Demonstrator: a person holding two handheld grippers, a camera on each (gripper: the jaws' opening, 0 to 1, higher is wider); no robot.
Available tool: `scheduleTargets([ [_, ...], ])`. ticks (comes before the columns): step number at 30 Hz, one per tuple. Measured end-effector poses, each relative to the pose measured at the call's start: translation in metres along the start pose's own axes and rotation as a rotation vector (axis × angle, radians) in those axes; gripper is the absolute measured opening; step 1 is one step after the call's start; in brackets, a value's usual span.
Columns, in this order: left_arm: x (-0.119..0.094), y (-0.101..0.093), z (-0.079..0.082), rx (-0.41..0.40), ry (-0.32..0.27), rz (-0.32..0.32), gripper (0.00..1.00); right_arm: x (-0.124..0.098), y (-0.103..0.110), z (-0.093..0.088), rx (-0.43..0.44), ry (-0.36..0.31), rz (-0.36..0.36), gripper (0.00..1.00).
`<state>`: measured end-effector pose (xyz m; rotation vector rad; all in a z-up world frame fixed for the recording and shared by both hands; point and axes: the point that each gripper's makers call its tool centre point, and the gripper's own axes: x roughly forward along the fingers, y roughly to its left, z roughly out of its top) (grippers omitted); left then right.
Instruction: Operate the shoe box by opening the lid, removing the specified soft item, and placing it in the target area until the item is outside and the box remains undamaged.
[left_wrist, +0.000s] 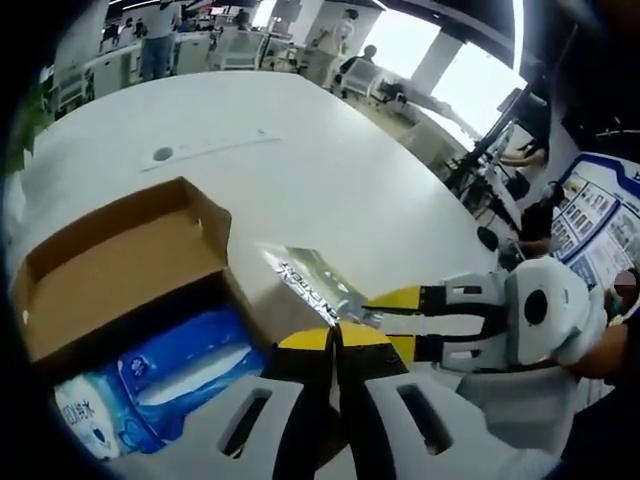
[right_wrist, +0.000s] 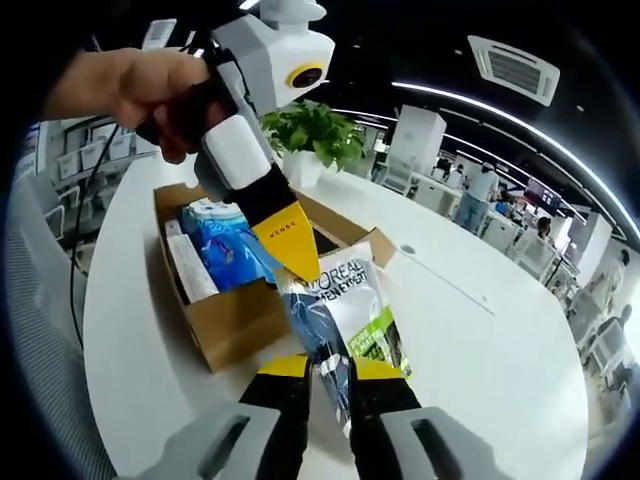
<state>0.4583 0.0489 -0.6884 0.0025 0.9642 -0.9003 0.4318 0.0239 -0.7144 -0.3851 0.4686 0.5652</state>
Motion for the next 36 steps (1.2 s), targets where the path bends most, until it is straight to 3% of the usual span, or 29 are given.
scheduleTargets([
  [7,0.001,-0.002,0.000,0.012,0.001,0.005,0.00,0.003,0.009,0.013,-0.007,-0.038,0.007,0.12],
  [12,0.000,0.000,0.000,0.037,0.007,0.016,0.00,0.005,0.016,0.015,0.001,-0.036,0.031,0.00],
  [23,0.000,0.002,0.001,0.086,-0.003,0.021,0.01,0.005,0.012,0.015,0.068,-0.051,0.026,0.00],
  [36,-0.008,0.010,0.008,0.104,-0.049,0.043,0.10,0.006,0.008,0.020,0.104,-0.068,0.018,0.00],
])
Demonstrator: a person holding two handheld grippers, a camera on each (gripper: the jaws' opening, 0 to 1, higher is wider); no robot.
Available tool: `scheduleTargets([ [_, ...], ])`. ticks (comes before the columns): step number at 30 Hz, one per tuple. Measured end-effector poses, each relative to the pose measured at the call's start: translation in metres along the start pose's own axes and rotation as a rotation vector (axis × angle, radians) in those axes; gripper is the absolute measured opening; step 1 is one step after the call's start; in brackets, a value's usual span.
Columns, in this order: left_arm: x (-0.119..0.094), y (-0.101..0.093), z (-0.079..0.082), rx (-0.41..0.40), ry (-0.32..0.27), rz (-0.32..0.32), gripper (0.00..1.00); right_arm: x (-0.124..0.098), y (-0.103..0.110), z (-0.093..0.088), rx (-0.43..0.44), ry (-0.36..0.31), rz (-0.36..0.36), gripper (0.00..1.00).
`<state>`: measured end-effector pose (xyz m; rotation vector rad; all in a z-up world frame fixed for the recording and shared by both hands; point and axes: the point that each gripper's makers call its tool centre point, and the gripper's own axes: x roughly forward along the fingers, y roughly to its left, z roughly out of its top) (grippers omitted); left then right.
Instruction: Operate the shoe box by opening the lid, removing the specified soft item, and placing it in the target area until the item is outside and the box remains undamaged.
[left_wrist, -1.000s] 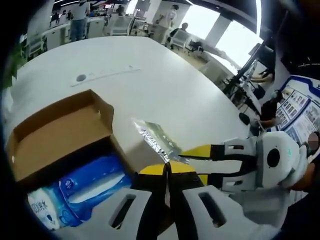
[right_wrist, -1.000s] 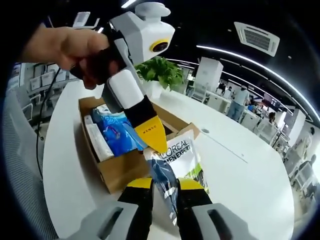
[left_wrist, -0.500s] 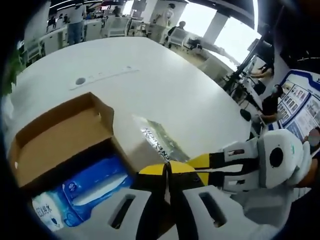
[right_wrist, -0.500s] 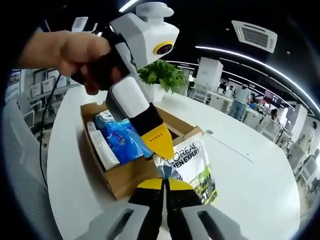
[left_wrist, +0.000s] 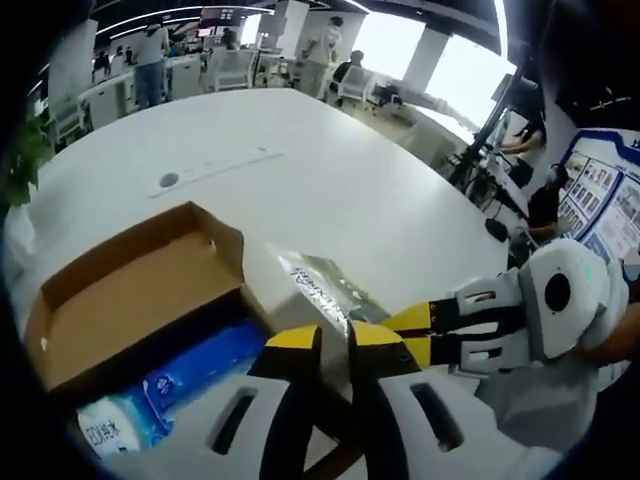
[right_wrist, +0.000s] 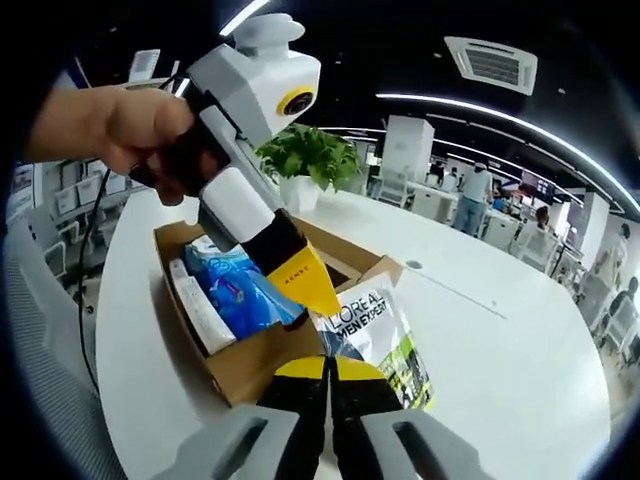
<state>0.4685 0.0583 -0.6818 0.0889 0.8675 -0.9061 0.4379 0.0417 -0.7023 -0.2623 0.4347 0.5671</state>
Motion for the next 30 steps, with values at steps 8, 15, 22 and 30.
scheduleTargets([
  [8,-0.013,0.007,0.002,-0.004,-0.048,-0.013,0.14,0.002,-0.003,-0.004,-0.023,0.016,0.009,0.00],
  [15,-0.031,0.016,0.008,-0.011,-0.105,-0.019,0.19,0.005,-0.001,-0.010,-0.070,0.039,0.024,0.00],
  [22,-0.048,0.024,0.007,-0.029,-0.158,-0.025,0.23,0.007,0.001,-0.016,-0.119,0.062,0.037,0.00],
  [30,-0.068,0.038,0.003,-0.032,-0.188,0.005,0.25,0.014,0.006,-0.026,-0.163,0.098,0.070,0.00],
])
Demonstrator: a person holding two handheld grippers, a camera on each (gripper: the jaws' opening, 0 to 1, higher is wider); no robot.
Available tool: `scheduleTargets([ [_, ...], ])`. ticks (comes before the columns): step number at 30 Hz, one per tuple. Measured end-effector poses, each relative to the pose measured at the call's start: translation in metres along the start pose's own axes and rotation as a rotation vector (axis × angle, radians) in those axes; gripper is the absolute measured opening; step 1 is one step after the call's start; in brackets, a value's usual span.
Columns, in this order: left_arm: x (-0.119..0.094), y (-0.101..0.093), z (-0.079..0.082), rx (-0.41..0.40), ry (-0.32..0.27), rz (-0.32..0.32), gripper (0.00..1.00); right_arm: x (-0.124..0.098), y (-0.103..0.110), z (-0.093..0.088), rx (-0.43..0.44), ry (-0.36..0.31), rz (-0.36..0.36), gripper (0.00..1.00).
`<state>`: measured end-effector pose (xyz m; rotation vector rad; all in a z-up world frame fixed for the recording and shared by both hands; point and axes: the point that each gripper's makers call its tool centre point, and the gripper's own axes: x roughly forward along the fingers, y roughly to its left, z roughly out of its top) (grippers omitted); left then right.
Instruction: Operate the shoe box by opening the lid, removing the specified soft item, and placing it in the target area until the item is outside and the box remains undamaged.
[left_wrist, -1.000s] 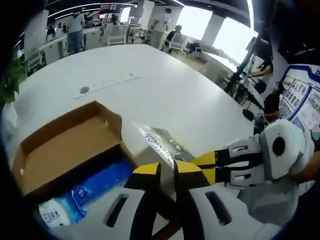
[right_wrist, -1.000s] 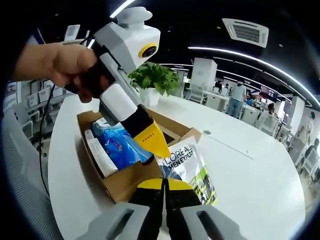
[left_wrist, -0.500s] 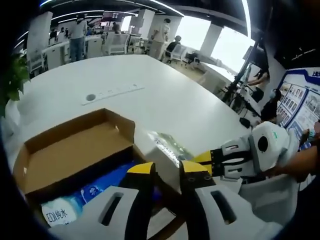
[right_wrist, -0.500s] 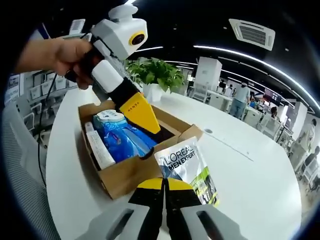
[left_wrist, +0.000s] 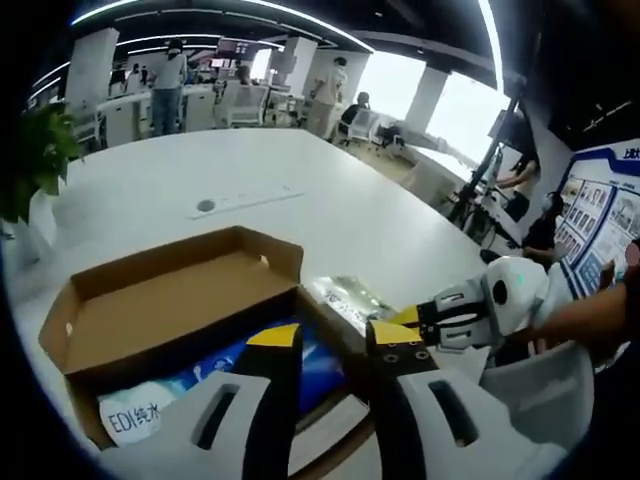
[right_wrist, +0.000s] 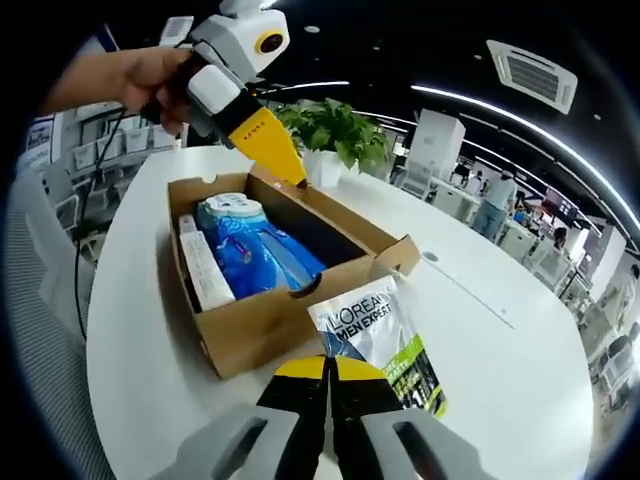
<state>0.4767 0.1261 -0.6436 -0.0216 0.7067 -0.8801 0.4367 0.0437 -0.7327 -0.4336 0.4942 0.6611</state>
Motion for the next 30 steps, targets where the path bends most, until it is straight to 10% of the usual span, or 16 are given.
scheduleTargets([
  [30,-0.075,0.053,-0.018,-0.067,-0.092,0.138,0.31,0.025,0.017,-0.041,-0.115,0.133,0.091,0.00],
])
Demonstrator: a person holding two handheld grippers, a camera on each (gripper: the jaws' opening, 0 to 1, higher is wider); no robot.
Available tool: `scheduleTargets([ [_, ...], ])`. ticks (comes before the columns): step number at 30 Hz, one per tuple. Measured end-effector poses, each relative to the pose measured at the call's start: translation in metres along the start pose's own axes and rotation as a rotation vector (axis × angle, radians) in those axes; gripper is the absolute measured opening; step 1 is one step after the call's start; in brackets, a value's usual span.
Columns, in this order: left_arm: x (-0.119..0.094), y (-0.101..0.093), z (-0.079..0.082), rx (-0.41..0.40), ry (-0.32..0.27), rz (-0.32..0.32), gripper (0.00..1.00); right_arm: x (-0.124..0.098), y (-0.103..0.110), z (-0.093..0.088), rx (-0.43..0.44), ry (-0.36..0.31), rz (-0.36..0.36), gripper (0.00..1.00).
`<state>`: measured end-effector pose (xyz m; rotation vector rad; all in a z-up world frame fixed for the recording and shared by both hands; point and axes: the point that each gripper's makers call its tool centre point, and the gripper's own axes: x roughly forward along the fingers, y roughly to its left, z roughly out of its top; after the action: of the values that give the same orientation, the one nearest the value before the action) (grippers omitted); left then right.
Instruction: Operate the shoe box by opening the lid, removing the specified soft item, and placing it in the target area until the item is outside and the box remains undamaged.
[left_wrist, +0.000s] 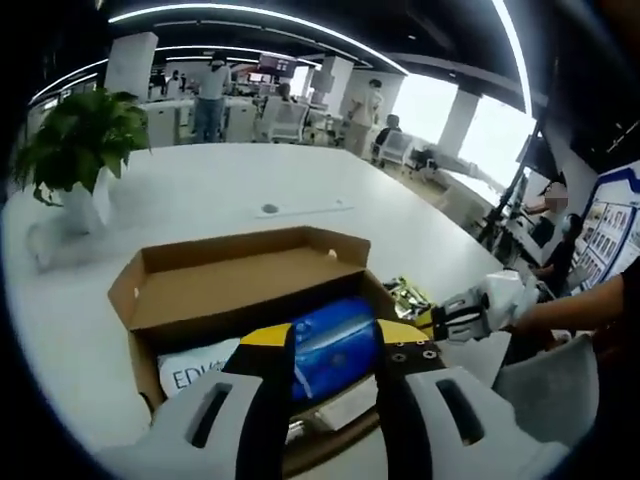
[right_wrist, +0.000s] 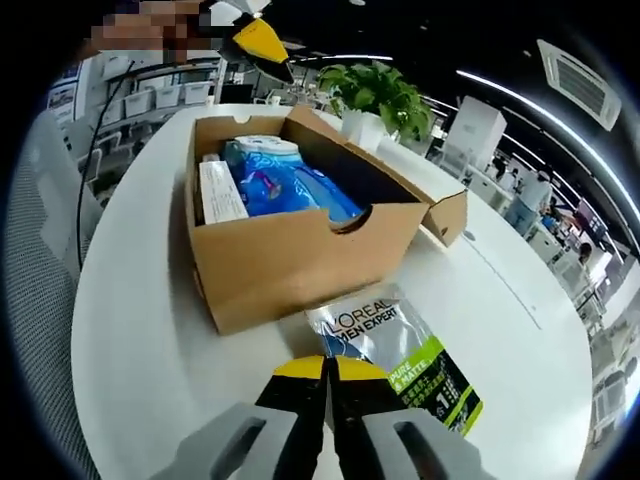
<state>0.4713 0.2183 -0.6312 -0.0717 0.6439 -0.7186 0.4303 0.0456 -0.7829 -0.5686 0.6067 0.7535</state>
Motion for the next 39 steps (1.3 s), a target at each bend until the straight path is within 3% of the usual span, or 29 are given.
scheduleTargets([
  [20,-0.023,0.038,-0.012,0.043,0.017,0.067,0.33,0.005,0.002,-0.006,0.041,0.028,0.016,0.00],
  [25,-0.027,0.048,-0.012,0.047,0.018,0.082,0.33,0.002,0.003,-0.009,0.046,0.037,0.015,0.05],
  [39,-0.028,0.059,-0.015,0.086,0.033,0.077,0.38,-0.021,-0.005,0.004,0.136,0.015,-0.010,0.26],
])
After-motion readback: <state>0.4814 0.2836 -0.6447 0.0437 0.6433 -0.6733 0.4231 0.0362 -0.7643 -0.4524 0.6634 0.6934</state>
